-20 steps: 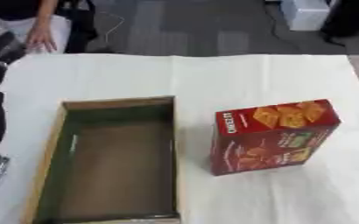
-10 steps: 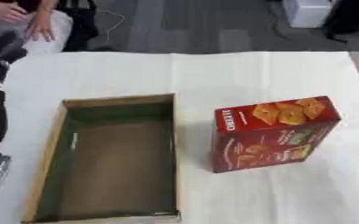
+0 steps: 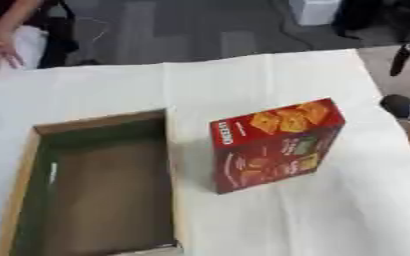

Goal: Pick up objects on the table and place them in the box.

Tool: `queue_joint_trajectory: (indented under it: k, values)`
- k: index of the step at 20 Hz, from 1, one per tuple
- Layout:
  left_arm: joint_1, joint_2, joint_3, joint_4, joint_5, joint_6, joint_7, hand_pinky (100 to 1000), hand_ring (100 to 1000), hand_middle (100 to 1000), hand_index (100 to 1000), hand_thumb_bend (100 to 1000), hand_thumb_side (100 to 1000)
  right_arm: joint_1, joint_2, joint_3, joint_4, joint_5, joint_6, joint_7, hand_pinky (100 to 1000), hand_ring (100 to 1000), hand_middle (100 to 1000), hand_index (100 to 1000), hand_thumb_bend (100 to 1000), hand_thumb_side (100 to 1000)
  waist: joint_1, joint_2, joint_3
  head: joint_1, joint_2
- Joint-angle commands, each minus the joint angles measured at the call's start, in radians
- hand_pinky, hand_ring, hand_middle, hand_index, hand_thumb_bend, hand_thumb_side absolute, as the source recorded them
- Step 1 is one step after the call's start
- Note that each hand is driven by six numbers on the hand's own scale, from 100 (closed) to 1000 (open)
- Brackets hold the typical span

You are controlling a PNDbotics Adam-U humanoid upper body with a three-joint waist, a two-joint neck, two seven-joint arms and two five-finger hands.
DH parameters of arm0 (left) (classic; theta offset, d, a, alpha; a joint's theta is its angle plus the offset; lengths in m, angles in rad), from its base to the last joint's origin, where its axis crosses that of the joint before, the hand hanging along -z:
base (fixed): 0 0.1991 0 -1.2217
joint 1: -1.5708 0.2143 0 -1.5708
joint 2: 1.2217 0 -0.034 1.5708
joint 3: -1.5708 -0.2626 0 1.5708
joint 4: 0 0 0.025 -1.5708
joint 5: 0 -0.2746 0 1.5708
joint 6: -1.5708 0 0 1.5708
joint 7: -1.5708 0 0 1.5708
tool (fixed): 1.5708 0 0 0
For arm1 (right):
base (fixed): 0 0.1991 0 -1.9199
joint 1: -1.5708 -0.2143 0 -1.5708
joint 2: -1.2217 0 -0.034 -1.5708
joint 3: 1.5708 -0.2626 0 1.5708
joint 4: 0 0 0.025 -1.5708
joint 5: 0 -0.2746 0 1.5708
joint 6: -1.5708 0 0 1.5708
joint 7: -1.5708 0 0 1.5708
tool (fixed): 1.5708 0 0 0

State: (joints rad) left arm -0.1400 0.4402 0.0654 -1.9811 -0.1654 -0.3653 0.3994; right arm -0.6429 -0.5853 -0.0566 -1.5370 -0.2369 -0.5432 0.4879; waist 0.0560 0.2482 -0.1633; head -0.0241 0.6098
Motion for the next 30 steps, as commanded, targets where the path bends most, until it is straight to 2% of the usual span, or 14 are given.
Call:
queue_joint_trajectory:
  k: [1,2,4,10,11,15,23,26,30]
  values:
    - [-0.002,0.003,0.002,-0.019,0.009,-0.002,-0.003,803,911,936,947,100,1000,-0.019,-0.007,-0.007,0.012,0.005,-0.004,0.002,359,876,913,1000,671,260,0.001,-0.02,-0.004,-0.08,-0.013]
    - [-0.001,0.001,0.003,-0.019,0.01,-0.001,-0.003,803,911,936,947,100,1000,-0.02,-0.006,-0.005,0.017,0.008,-0.006,0.001,359,877,912,1000,666,297,0.002,-0.019,-0.005,-0.105,-0.018]
    - [0.0,0.0,0.003,-0.019,0.01,-0.001,-0.003,803,911,936,947,100,1000,-0.021,-0.006,0.0,0.025,0.015,-0.01,0.0,358,879,912,1000,666,307,0.004,-0.019,-0.007,-0.139,-0.026]
    - [0.001,-0.002,0.002,-0.019,0.012,0.001,-0.006,804,911,937,947,100,1000,-0.028,-0.004,0.019,0.037,0.028,-0.017,0.012,347,880,924,1000,667,299,0.006,-0.021,-0.008,-0.182,-0.035]
    - [0.001,-0.002,0.002,-0.019,0.012,0.001,-0.007,804,911,937,947,100,1000,-0.028,-0.004,0.022,0.039,0.027,-0.017,0.016,347,880,924,1000,681,271,0.006,-0.021,-0.008,-0.184,-0.035]
    - [-0.001,-0.002,0.0,-0.019,0.013,0.002,-0.009,803,911,937,948,100,1000,-0.022,0.003,0.029,0.043,0.028,-0.015,0.037,366,910,951,1000,668,283,0.006,-0.019,-0.002,-0.184,-0.036]
    - [-0.005,-0.007,-0.003,-0.019,0.02,0.002,-0.021,799,903,930,943,100,1000,0.004,0.058,0.021,0.026,0.004,0.014,0.139,407,952,962,1000,660,288,0.01,-0.017,0.01,-0.149,-0.04]
    - [-0.005,-0.01,-0.003,-0.019,0.022,0.002,-0.023,798,901,928,942,100,1000,0.003,0.085,0.005,0.019,-0.015,0.027,0.159,599,963,956,1000,654,337,0.013,-0.018,0.011,-0.142,-0.044]
    - [-0.003,-0.014,-0.003,-0.019,0.024,0.003,-0.024,798,902,928,941,100,1000,-0.001,0.106,-0.01,0.014,-0.021,0.032,0.146,687,996,963,1000,650,351,0.015,-0.017,0.012,-0.137,-0.049]
